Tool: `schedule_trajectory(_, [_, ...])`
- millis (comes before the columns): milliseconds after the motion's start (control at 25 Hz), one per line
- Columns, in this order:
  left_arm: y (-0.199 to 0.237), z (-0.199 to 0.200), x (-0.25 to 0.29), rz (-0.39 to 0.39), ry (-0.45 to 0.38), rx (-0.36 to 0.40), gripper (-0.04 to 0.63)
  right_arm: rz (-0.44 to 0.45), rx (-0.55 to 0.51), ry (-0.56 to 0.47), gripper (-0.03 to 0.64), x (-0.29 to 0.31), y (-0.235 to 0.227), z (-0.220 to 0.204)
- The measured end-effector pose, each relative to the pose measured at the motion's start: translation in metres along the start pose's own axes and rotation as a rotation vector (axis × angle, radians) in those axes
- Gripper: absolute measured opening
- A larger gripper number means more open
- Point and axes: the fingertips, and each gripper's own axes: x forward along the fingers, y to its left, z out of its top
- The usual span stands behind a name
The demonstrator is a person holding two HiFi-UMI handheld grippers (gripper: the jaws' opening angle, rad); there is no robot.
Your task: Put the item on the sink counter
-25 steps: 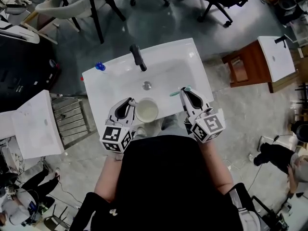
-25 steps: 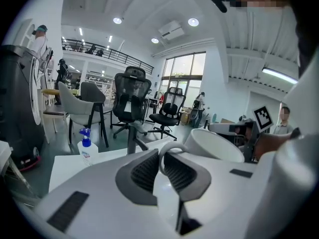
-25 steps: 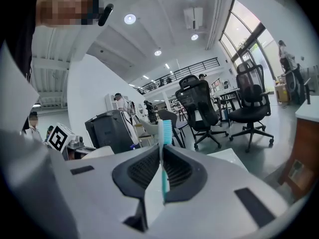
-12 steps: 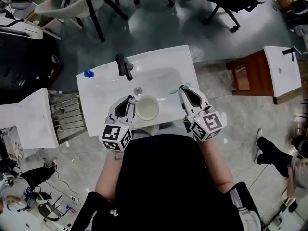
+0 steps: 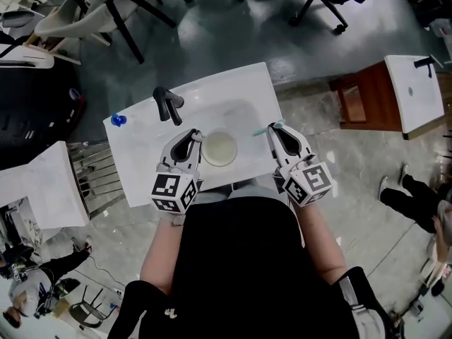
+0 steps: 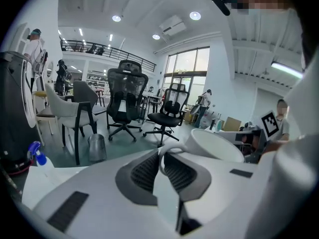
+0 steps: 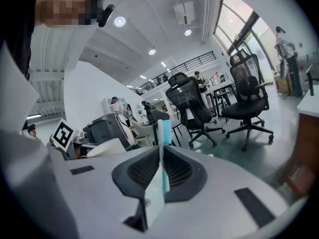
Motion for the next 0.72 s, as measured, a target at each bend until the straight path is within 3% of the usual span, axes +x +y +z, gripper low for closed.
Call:
schedule_trajectory(480, [0.001, 0.013, 0.09, -0.158, 0.023, 0.001, 0.044, -0.242, 0.02, 0.005, 0.046, -0.032, -0.016, -0.001])
schedule_trajectory(720, [0.007, 0.007, 0.135, -0.165, 0.034, 0.014, 0.044, -0.343, 0.039, 0.022, 0.046, -0.051, -0.02, -0.006])
